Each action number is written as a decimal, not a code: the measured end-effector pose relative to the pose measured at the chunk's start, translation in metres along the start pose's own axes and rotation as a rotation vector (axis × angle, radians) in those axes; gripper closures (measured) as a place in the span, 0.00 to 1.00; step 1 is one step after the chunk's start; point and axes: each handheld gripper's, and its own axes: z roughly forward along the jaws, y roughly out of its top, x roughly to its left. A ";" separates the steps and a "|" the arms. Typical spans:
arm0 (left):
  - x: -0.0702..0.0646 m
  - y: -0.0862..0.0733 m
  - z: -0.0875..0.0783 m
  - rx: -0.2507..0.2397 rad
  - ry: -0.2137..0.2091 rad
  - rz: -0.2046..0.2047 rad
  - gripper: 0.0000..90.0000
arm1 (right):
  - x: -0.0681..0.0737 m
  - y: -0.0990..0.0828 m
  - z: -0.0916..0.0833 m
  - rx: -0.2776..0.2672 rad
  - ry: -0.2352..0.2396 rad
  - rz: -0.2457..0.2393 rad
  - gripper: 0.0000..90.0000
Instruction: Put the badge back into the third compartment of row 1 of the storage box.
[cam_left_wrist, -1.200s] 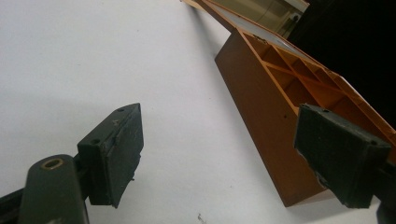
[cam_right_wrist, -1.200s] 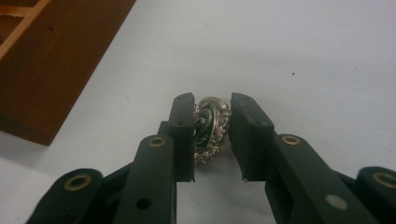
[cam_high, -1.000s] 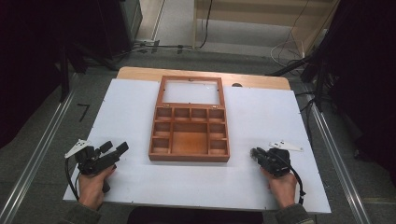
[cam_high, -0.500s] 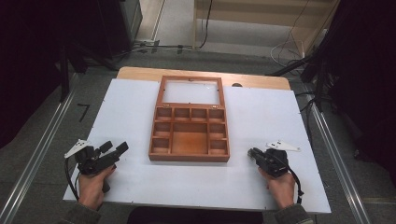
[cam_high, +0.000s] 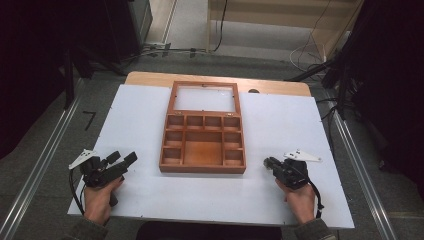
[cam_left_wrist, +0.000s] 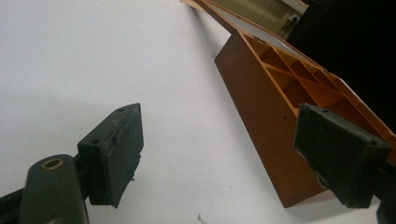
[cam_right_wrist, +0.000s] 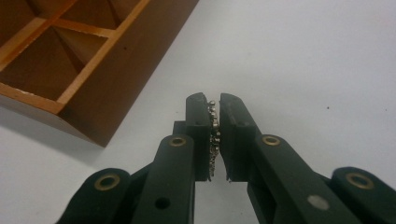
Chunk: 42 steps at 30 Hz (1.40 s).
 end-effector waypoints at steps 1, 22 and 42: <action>0.000 0.000 0.000 0.000 0.000 0.000 0.18 | 0.002 0.001 -0.001 -0.005 0.003 -0.008 0.89; 0.001 0.000 0.000 0.003 0.001 -0.003 0.18 | 0.017 0.022 -0.006 -0.069 0.045 -0.031 0.89; 0.001 0.000 0.000 0.002 -0.001 -0.003 0.18 | 0.028 0.036 -0.001 -0.084 0.075 -0.047 0.89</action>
